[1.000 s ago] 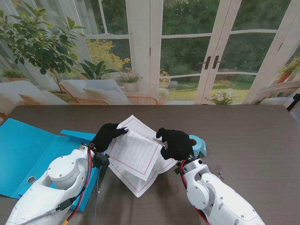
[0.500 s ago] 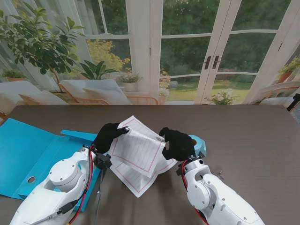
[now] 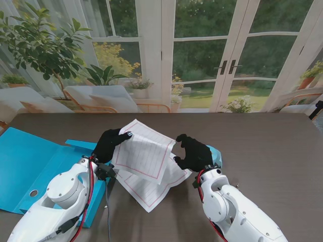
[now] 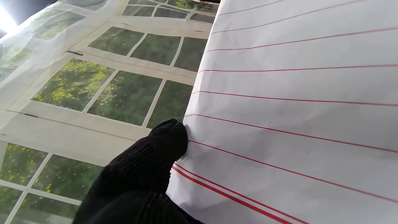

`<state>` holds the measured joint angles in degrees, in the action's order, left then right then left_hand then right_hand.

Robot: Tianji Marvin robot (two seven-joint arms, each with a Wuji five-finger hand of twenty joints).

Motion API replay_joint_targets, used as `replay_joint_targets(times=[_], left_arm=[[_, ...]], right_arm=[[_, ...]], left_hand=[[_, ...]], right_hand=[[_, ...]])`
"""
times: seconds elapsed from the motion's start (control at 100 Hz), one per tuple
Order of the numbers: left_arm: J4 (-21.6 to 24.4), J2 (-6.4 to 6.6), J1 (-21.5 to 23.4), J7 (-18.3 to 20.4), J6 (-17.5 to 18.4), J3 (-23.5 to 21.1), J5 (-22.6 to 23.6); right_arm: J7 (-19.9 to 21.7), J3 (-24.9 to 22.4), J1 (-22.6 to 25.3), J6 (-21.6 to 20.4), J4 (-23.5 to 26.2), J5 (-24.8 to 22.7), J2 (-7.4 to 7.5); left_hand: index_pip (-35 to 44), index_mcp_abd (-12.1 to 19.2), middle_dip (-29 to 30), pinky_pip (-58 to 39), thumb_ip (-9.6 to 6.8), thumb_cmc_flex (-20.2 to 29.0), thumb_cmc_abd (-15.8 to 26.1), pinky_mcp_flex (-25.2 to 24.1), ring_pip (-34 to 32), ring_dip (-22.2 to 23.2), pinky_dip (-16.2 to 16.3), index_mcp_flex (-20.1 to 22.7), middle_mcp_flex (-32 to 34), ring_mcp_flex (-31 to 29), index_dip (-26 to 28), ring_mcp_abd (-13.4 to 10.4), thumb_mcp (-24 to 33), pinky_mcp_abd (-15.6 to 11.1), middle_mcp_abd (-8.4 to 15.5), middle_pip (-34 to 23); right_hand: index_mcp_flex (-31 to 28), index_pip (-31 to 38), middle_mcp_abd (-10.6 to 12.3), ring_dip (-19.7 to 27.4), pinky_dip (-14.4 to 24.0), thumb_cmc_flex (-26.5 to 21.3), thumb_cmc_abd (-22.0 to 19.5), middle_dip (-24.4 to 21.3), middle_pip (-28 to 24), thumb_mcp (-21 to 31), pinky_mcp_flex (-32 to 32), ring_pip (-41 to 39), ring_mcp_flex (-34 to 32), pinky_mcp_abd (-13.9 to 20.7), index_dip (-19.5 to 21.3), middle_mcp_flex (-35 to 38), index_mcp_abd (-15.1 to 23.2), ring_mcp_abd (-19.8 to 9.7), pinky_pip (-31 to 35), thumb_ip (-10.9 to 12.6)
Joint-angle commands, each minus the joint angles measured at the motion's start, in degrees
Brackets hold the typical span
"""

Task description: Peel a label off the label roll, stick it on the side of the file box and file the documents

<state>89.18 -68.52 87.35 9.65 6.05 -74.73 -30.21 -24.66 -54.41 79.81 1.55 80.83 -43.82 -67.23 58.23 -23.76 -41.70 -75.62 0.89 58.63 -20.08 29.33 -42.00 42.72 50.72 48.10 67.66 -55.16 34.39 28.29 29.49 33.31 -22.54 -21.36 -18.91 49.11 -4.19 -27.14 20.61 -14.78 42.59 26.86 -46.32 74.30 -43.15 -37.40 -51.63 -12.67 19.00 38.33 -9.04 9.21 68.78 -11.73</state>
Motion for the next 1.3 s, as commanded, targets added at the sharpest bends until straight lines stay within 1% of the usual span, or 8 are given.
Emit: replay_joint_targets(times=[0.0,0.1,0.26,0.36,0.62,0.94,1.14,1.29], left_arm=[[1.4,0.1,0.7,0.6,-0.4,-1.1,0.4],[3.1,0.35,1.8,0.1,-1.3,-3.2,1.7],[5.9,0.81,4.3,-0.5,-3.2,-7.5,4.2],[7.6,1.01,6.1,-1.0,-4.3,-10.4,5.7],[9.5,1.36,9.7,-1.1,-7.0,-18.0,8.9],[8.8,1.25,13.5,-1.6,-10.2,-25.3,12.1],[6.2,1.25,12.8,-1.6,-12.8,-26.9,14.4],[4.0,1.24,11.8,-2.1,-13.8,-27.0,16.7]], right_arm=[[1.0,-0.4,0.1,0.3,0.6,0.0,0.11],[2.3,-1.2,0.3,0.7,1.4,0.9,0.15],[3.7,-2.8,0.8,-0.5,2.3,3.4,0.04],[3.9,-3.2,1.1,-0.7,2.8,4.0,-0.02],[4.2,-3.6,1.7,-1.4,3.0,4.9,-0.06],[5.4,-3.9,2.3,-2.1,3.5,5.8,0.07],[5.4,-3.8,2.6,-2.7,3.5,6.1,0.06],[5.7,-4.0,2.8,-3.0,3.5,6.5,0.09]], left_hand=[[3.2,-2.4,0.0,-2.5,-1.97,3.6,-2.8,0.6,-0.7,0.8,-0.4,-0.6,-0.3,-1.6,1.2,-0.4,1.4,-1.2,1.8,-0.5],[3.1,-2.5,0.0,-2.4,-1.92,3.6,-2.7,0.3,-0.7,0.9,-0.4,-0.7,-0.4,-1.4,1.3,-0.4,1.3,-1.2,1.6,-0.5],[2.9,-2.4,-0.1,-2.1,-1.9,3.7,-2.4,-0.4,-0.6,1.1,-0.4,-0.9,-0.7,-0.9,1.5,-0.4,0.9,-1.1,1.7,-0.4],[2.7,-2.4,-0.1,-1.9,-1.97,3.9,-2.3,-0.8,-0.5,1.2,-0.4,-0.9,-0.8,-0.7,1.5,-0.2,0.7,-1.1,1.5,-0.3],[2.6,-2.1,-0.2,-1.6,-2.33,3.9,-1.9,-2.4,0.0,1.2,-0.3,-1.2,-1.2,0.2,1.6,-0.3,-0.1,-1.9,1.7,-0.1],[2.6,-1.9,-0.5,-1.0,-2.84,4.1,-1.5,-4.2,0.1,1.6,-0.2,-1.5,-1.9,1.5,1.5,-0.4,-0.9,-2.6,1.8,0.0],[2.6,-1.7,-0.6,-0.5,-3.02,4.2,-1.3,-5.5,0.6,1.6,-0.2,-1.8,-2.2,2.3,1.4,-0.5,-1.5,-3.0,2.1,0.1],[2.6,-1.5,-0.8,-0.4,-3.13,4.3,-1.2,-6.1,0.7,1.6,-0.1,-1.9,-2.4,2.8,1.3,-0.6,-1.9,-3.4,2.2,0.1]], right_hand=[[2.2,0.0,-1.0,0.8,0.4,2.8,-1.7,-1.0,0.5,-0.9,21.6,0.7,1.9,-0.2,-0.8,-2.3,-0.1,0.7,-1.1,0.7],[0.5,-0.1,-1.6,1.6,0.7,3.0,-2.8,-1.7,1.2,-1.3,21.6,2.2,3.6,-0.3,-1.2,-3.9,1.6,0.8,-1.4,0.8],[-4.5,-1.0,-1.6,3.5,1.0,4.7,-6.5,-2.8,2.2,-3.7,21.9,5.4,5.2,-0.6,-1.7,-4.5,6.7,1.0,-2.4,1.1],[-6.2,-1.1,-1.6,3.7,1.1,5.0,-7.4,-3.0,2.4,-4.0,21.9,5.7,4.9,-0.6,-1.7,-3.6,6.7,1.1,-2.6,1.3],[-6.5,-1.4,-1.7,3.8,1.3,5.2,-8.6,-3.3,2.8,-4.4,21.8,5.8,4.3,-0.8,-1.6,-2.5,6.5,1.0,-2.6,1.5],[-6.5,-1.5,-1.7,3.7,1.5,5.2,-9.3,-3.3,3.0,-4.5,21.4,6.0,3.6,-0.8,-1.4,-1.8,6.2,1.0,-2.7,1.7],[-6.6,-1.4,-1.6,3.7,1.7,5.4,-9.5,-3.2,3.0,-4.5,21.1,6.0,3.2,-0.8,-1.3,-1.3,6.3,0.9,-2.7,1.7],[-6.6,-1.4,-1.6,3.6,1.7,5.4,-9.8,-3.2,3.1,-4.5,20.9,6.0,3.0,-0.8,-1.3,-1.1,6.2,0.9,-2.8,1.7]])
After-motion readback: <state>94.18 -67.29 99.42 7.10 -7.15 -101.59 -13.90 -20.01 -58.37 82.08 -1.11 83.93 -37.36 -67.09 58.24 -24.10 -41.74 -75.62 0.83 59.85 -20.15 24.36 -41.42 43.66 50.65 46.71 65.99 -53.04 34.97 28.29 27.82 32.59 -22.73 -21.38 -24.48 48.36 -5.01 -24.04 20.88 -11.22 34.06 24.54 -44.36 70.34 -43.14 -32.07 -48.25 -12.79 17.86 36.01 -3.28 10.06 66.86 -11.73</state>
